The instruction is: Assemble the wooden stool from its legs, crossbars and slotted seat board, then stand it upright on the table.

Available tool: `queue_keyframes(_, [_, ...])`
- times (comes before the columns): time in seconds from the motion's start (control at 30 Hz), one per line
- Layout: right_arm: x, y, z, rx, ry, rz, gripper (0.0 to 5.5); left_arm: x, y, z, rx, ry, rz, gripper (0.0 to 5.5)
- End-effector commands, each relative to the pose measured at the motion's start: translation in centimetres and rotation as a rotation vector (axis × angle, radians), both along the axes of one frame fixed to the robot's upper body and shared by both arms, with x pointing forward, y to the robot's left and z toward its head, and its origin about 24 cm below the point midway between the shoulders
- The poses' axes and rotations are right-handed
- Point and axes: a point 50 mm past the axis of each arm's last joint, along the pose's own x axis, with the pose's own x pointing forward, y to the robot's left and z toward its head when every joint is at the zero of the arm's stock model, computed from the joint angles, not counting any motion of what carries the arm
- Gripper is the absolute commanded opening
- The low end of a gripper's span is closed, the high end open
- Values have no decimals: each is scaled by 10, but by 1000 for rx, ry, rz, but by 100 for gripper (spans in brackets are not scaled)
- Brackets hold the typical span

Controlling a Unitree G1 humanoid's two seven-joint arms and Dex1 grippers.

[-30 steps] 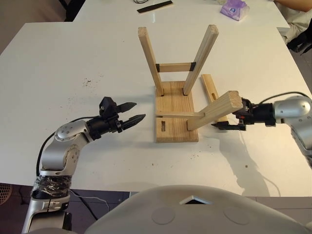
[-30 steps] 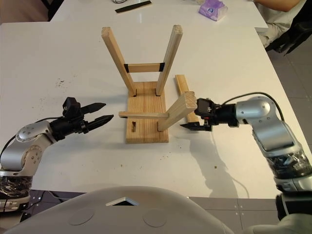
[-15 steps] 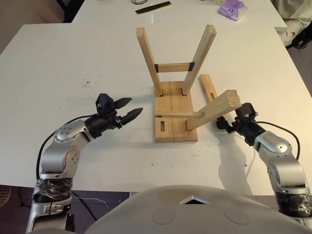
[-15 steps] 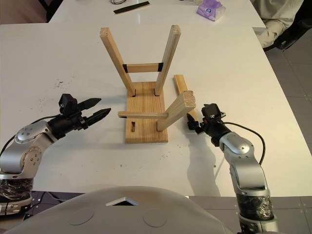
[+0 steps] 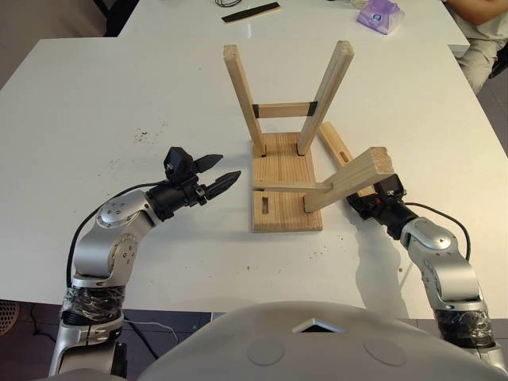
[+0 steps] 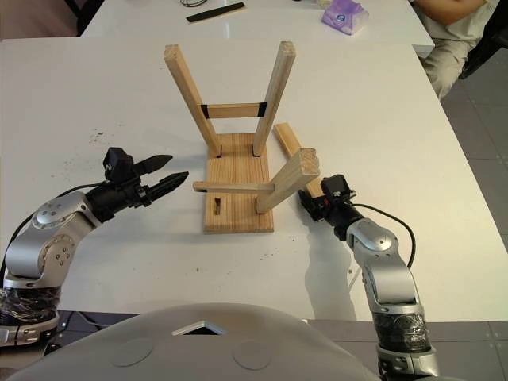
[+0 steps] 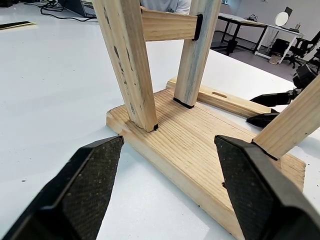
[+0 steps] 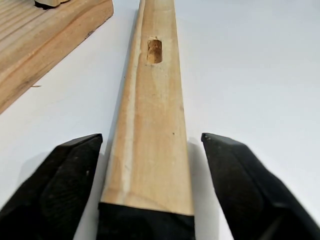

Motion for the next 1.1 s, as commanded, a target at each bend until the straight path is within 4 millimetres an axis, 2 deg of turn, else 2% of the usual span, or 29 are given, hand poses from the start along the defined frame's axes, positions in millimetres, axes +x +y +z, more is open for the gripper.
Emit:
queue_keyframes(0.03, [-3, 5, -8, 47, 37, -1, 292, 2, -2, 3, 8, -8, 9, 337])
queue_keyframes(0.23, [-2, 4, -4, 91, 14, 3, 206, 5, 4, 4, 10, -16, 48, 337])
queue_keyframes(0.37, [8, 0, 10, 190, -36, -21, 205, 15, 14, 21, 1, -75, 119, 337])
queue_keyframes(0.43, [20, -14, 30, 246, -141, -69, 205, 19, 14, 40, -4, -138, 130, 337])
queue_keyframes(0.53, [32, -45, 78, 303, -362, -92, 205, 22, 0, 77, -30, -252, 80, 337])
queue_keyframes(0.6, [37, -54, 122, 351, -513, 23, 205, 16, -18, 107, -94, -334, 1, 337])
queue_keyframes(0.67, [35, -48, 162, 471, -596, 199, 205, 9, -35, 132, -178, -391, -88, 337])
queue_keyframes(0.77, [26, -28, 201, 619, -592, 477, 205, 0, -50, 154, -286, -422, -196, 337])
queue_keyframes(0.8, [22, -20, 210, 655, -576, 575, 205, -2, -53, 160, -325, -422, -234, 319])
queue_keyframes(0.93, [4, 6, 231, 758, -441, 883, 205, -10, -63, 182, -458, -444, -371, 302])
queue_keyframes(1.1, [-1, 16, 234, 758, -270, 1039, 205, -16, -68, 198, -519, -466, -446, 302])
